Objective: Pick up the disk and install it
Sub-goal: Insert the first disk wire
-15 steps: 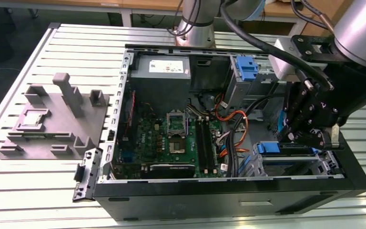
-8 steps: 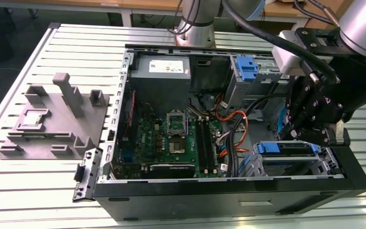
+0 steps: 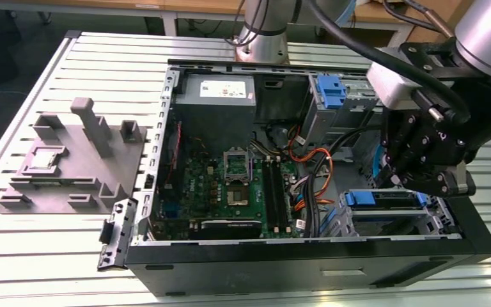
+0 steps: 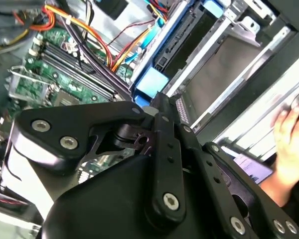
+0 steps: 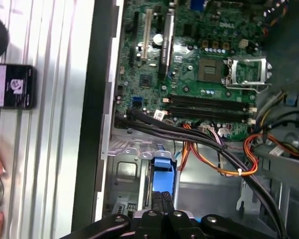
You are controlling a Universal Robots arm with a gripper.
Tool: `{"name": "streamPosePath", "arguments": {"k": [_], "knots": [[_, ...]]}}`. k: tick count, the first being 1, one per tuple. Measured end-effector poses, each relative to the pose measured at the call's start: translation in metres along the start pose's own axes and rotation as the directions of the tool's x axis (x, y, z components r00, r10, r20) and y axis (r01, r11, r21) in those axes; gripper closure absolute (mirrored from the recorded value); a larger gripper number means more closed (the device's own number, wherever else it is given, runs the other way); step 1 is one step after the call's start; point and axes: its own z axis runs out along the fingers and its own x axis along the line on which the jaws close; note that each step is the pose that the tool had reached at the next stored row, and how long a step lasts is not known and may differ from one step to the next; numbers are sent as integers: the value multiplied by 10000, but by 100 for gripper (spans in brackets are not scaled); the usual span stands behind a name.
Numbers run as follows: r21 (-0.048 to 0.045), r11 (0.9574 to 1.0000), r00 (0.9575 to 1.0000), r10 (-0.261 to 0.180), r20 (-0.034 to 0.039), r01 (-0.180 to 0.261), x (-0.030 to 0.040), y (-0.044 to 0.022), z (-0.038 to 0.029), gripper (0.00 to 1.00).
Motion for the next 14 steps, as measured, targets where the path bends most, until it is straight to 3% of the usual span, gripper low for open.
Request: {"name": "streamPosePath", "arguments": {"k": [3, 7, 11, 14], "knots": [[-11, 9985, 9985, -538, -5, 538, 0, 0, 1, 90], [-24, 9920, 9920, -1260, -9, 1260, 0, 0, 2, 90], [-28, 9902, 9903, -1393, -9, 1393, 3, -28, 2, 90], [-27, 9900, 9900, -1409, -9, 1409, 7, -87, 2, 90]]}}
